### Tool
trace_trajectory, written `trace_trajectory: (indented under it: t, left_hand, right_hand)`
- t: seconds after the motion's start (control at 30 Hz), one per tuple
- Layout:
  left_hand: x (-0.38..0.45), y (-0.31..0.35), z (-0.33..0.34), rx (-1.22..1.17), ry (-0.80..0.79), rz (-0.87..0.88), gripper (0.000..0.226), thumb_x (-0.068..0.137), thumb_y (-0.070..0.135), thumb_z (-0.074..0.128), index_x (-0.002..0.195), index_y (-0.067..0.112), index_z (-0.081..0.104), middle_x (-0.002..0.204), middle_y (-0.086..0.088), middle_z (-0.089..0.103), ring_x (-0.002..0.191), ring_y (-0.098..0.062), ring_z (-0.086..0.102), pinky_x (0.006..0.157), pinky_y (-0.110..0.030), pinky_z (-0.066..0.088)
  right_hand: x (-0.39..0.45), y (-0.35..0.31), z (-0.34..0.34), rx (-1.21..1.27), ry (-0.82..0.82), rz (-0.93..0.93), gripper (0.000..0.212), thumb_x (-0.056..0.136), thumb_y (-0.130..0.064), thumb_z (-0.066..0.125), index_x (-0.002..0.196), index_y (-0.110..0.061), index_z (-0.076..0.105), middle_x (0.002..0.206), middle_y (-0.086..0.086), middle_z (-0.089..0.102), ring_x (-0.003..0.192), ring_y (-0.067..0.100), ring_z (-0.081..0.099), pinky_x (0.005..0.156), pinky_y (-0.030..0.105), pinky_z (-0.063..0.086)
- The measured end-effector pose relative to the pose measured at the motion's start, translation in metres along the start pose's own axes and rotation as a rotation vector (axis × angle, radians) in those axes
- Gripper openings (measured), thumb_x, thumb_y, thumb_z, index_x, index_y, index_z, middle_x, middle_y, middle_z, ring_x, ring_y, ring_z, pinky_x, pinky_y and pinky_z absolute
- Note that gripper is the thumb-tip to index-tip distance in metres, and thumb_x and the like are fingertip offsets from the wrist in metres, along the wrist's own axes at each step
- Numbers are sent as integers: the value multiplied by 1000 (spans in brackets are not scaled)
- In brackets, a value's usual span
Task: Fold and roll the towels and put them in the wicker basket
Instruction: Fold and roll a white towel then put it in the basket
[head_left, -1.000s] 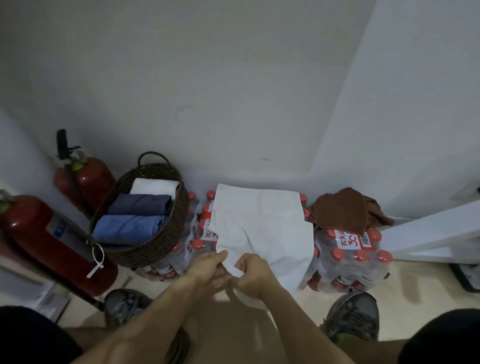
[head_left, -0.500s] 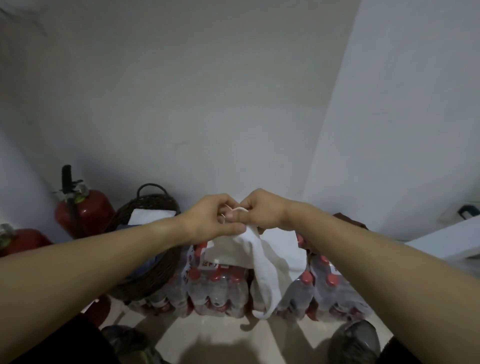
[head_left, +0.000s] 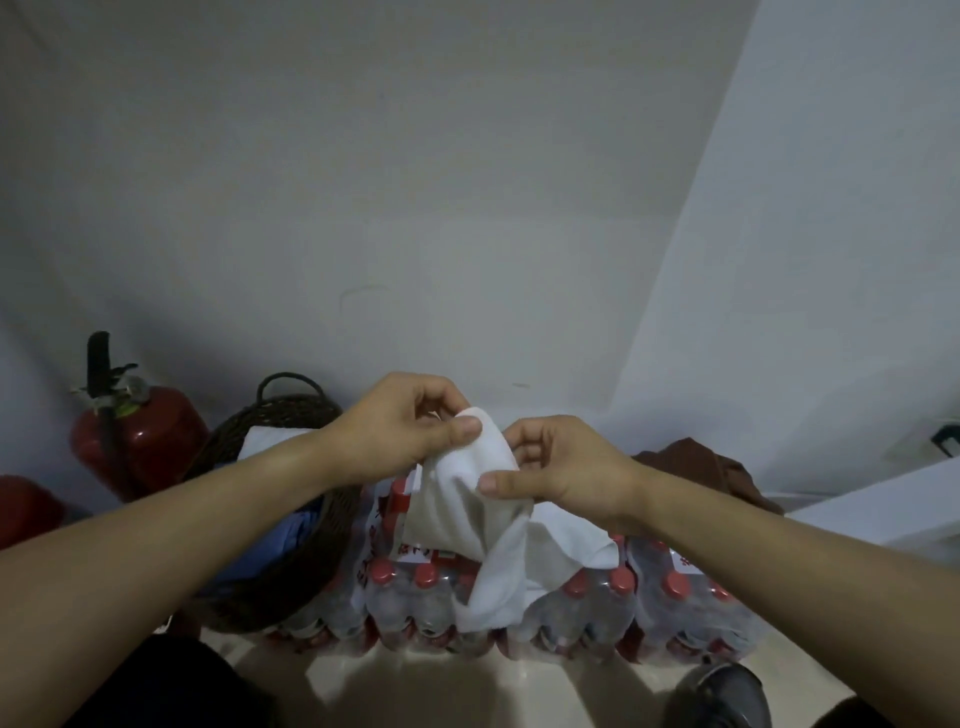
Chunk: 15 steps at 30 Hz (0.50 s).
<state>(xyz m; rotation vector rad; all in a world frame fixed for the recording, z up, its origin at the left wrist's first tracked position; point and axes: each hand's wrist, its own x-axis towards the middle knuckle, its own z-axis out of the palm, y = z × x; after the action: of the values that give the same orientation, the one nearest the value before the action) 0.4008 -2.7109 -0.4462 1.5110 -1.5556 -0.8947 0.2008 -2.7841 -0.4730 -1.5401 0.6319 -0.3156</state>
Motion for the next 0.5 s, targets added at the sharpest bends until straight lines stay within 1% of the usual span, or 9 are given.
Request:
trace_trajectory:
  t: [0.07, 0.13, 0.17, 0.2, 0.27, 0.33, 0.4, 0.47, 0.5]
  left_hand:
    - [1, 1, -1, -69, -3, -35, 8, 89, 16, 66, 85, 9, 65, 66, 3, 64, 59, -10, 58, 52, -23, 48]
    - [2, 1, -2, -91, 25, -50, 11, 93, 17, 62, 90, 6, 62, 75, -8, 63, 67, -22, 57, 59, -33, 47]
    - [2, 0, -3, -82, 36, -54, 13, 94, 18, 59, 92, 5, 60, 77, -12, 62, 69, -24, 56, 61, -36, 46]
    - [2, -1, -3, -61, 40, -60, 16, 95, 21, 58, 94, 5, 59, 77, -13, 61, 69, -24, 56, 62, -36, 45]
    - [0, -3, -3, 16, 42, -77, 17, 97, 26, 55, 94, 9, 58, 75, -13, 61, 67, -21, 56, 60, -32, 45]
    - [-3, -6, -4, 132, 66, -94, 16, 98, 31, 53, 92, 16, 58, 74, -12, 61, 65, -18, 57, 61, -33, 45]
    - [-4, -9, -5, 210, 73, -114, 15, 97, 34, 53, 90, 21, 57, 74, -12, 61, 65, -18, 57, 62, -34, 45]
    - [-8, -10, -5, 245, 42, -149, 17, 96, 34, 54, 90, 20, 58, 74, -11, 61, 65, -19, 57, 61, -35, 47]
    - [-10, -11, -6, 236, 7, -178, 19, 96, 33, 55, 92, 15, 60, 77, -12, 63, 68, -21, 59, 63, -39, 50]
  right_hand:
    - [-4, 4, -2, -44, -10, 23, 18, 79, -14, 81, 91, -8, 70, 77, 2, 69, 72, 14, 64, 68, 24, 53]
    - [-8, 8, -6, -117, -25, 36, 24, 79, -16, 81, 97, -4, 71, 90, 8, 73, 81, 19, 68, 76, 28, 57]
    - [-9, 9, -8, -161, -28, 50, 28, 80, -18, 81, 101, -3, 71, 99, 12, 74, 89, 24, 71, 83, 32, 58]
    - [-12, 11, -12, -207, -32, 77, 32, 80, -20, 81, 105, -3, 70, 106, 15, 73, 96, 29, 71, 90, 38, 57]
    - [-18, 13, -21, -331, -70, 160, 33, 81, -27, 80, 106, -7, 71, 107, 11, 74, 100, 28, 70, 91, 42, 57]
    - [-26, 18, -32, -487, -147, 257, 25, 81, -35, 79, 98, -19, 73, 98, -3, 76, 94, 19, 72, 83, 33, 59]
    - [-34, 23, -45, -627, -220, 355, 16, 80, -38, 79, 89, -27, 72, 92, -11, 74, 91, 13, 70, 76, 23, 55]
    - [-42, 26, -58, -723, -261, 440, 16, 78, -36, 81, 89, -29, 71, 94, -13, 72, 94, 11, 68, 80, 21, 53]
    - [-46, 27, -64, -745, -281, 482, 18, 78, -35, 81, 91, -28, 72, 95, -13, 73, 95, 11, 68, 82, 21, 53]
